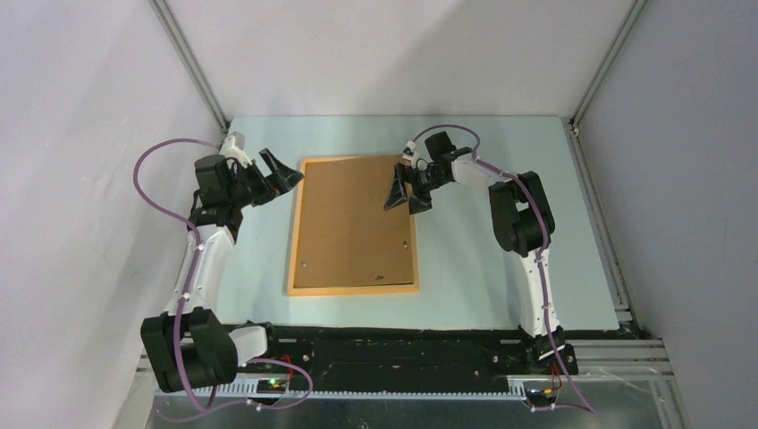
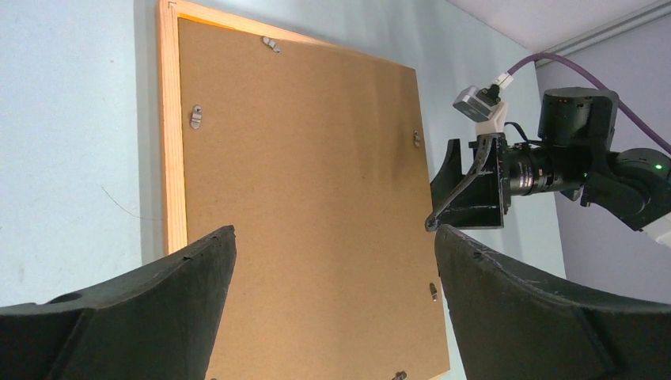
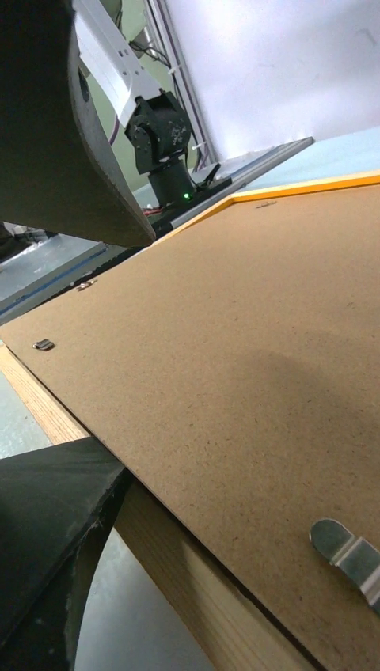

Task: Put the photo into the frame
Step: Place the photo frame item in the photo frame.

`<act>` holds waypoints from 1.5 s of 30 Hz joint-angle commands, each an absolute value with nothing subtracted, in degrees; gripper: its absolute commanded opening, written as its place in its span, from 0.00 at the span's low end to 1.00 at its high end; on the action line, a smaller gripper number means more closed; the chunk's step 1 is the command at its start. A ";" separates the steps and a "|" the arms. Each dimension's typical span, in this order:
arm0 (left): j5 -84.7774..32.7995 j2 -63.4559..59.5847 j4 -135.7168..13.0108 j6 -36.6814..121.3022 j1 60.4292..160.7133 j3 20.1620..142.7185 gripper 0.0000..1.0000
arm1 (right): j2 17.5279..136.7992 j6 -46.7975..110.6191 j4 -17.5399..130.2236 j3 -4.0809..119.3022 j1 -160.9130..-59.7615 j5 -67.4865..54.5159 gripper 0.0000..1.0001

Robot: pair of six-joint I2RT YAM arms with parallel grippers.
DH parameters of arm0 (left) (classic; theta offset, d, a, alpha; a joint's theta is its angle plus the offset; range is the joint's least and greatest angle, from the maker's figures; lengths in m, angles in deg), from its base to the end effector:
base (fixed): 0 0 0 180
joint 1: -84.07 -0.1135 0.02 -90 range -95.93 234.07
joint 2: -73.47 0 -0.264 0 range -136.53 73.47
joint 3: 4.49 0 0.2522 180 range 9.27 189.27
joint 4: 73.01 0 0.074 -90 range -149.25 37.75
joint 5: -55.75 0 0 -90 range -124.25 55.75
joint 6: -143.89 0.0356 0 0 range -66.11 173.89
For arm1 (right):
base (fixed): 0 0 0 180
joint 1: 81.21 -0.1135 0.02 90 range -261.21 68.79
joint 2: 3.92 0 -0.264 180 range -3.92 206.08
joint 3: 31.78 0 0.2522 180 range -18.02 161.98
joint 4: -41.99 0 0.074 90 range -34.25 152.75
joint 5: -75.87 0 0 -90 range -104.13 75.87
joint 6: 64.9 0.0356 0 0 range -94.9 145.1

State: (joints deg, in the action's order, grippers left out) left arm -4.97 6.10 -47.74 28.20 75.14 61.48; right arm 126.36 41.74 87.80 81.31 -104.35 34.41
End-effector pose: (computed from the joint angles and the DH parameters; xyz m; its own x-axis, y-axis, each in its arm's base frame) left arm 0.2639 0.0238 0.3039 -0.5280 -0.4657 -0.7101 0.0748 0.8074 -0.5852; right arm 0.4271 0.2116 0.1534 -0.9491 -0.1994 -0.2438 -0.3144 0.5555 0.7698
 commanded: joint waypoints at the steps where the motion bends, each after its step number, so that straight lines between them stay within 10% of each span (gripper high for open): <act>1: -3.84 6.57 -48.61 27.76 74.50 62.23 1.00 | 123.19 38.44 92.36 84.11 -104.36 30.74 0.88; 45: -3.40 8.21 -48.54 27.21 74.55 62.09 1.00 | 128.81 30.69 106.46 95.74 -108.02 21.67 0.88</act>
